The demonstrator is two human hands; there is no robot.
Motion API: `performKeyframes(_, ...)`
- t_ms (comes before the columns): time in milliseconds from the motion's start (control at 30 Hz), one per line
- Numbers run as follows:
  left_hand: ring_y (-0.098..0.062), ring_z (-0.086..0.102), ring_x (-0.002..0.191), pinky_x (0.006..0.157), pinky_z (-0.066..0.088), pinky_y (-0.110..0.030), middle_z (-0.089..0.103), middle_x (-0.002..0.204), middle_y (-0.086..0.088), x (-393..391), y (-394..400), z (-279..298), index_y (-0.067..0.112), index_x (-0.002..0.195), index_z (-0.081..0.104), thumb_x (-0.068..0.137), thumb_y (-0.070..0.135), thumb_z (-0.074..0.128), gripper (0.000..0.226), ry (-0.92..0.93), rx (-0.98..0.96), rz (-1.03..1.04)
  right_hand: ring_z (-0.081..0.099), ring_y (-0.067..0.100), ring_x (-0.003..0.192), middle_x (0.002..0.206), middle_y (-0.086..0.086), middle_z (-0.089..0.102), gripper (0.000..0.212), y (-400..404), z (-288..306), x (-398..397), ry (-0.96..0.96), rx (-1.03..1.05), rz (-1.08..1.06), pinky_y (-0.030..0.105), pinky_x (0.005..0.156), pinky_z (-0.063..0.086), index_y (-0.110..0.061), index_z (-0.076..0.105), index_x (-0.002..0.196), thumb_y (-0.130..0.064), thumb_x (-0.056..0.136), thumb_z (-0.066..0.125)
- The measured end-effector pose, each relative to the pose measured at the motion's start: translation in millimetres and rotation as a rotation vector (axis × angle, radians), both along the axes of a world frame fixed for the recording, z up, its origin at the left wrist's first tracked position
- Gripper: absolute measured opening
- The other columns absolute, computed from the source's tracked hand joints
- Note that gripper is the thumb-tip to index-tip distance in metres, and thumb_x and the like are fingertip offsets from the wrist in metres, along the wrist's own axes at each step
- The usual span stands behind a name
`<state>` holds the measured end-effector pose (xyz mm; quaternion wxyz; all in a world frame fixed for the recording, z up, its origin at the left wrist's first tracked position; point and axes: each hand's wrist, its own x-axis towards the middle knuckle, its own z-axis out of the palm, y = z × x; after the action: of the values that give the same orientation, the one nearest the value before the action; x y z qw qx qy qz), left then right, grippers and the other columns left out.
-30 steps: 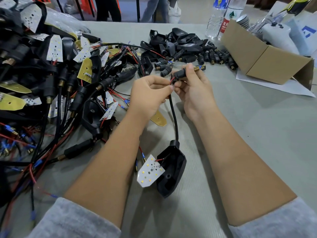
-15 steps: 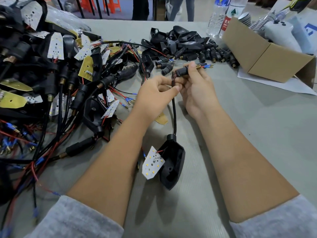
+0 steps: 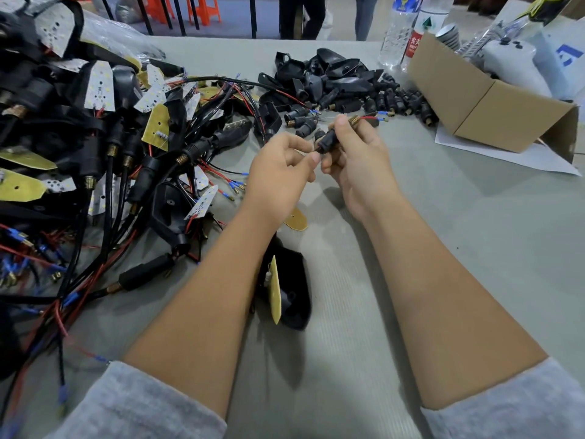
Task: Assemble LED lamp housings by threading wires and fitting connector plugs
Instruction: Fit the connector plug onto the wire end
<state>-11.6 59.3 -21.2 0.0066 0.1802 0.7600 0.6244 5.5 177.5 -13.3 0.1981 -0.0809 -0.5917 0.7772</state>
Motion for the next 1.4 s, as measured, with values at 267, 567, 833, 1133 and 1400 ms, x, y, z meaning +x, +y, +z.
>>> performKeyframes(267,0.002,0.05,0.047,0.053,0.039,-0.017,0.068,0.067,0.004,0.6,-4.7,5.0,0.012,0.096,0.061,0.093,0.004,0.059,0.009,-0.09,0.107,-0.047,0.054,0.016,0.056,0.08,0.012,0.057,0.014,-1.6,2.2,5.5,0.029,-0.05,0.04,0.027,0.056,0.051,-0.003,0.051,0.097,-0.016,0.102,0.048)
performKeyframes(567,0.002,0.057,0.055,0.058,0.045,-0.014,0.072,0.068,0.004,0.5,-3.2,4.3,0.017,0.095,0.054,0.095,0.015,0.06,0.006,-0.05,0.067,-0.054,0.05,0.015,0.057,0.07,0.004,0.058,0.014,-1.9,2.1,4.3,0.045,-0.117,-0.009,0.025,0.057,0.046,-0.008,0.056,0.092,-0.015,0.102,0.049)
performKeyframes(833,-0.003,0.059,0.057,0.061,0.047,-0.013,0.068,0.063,0.002,-2.4,-6.8,7.5,0.013,0.083,0.066,0.097,0.005,0.055,0.02,-0.053,0.032,-0.16,0.046,0.012,0.052,0.068,0.002,0.056,0.017,-1.1,1.0,4.8,0.002,-0.024,-0.023,0.022,0.052,0.043,-0.011,0.055,0.086,-0.018,0.101,0.052)
performKeyframes(1133,-0.01,0.064,0.071,0.071,0.051,-0.014,0.073,0.074,0.0,-9.1,-7.8,8.0,0.012,0.093,0.067,0.098,0.01,0.054,0.015,-0.13,-0.015,-0.15,0.052,0.013,0.059,0.075,0.003,0.063,0.009,0.2,1.5,6.0,0.102,-0.16,-0.049,0.022,0.058,0.048,-0.012,0.056,0.104,-0.016,0.102,0.048)
performKeyframes(1400,-0.006,0.064,0.064,0.069,0.052,-0.017,0.07,0.072,-0.003,-8.6,-8.5,7.2,0.01,0.087,0.063,0.099,0.003,0.051,0.018,-0.106,-0.025,-0.181,0.046,0.017,0.064,0.082,0.012,0.057,0.015,-7.3,-0.9,4.1,-0.011,0.126,-0.01,0.027,0.059,0.043,-0.008,0.061,0.107,-0.018,0.1,0.053)
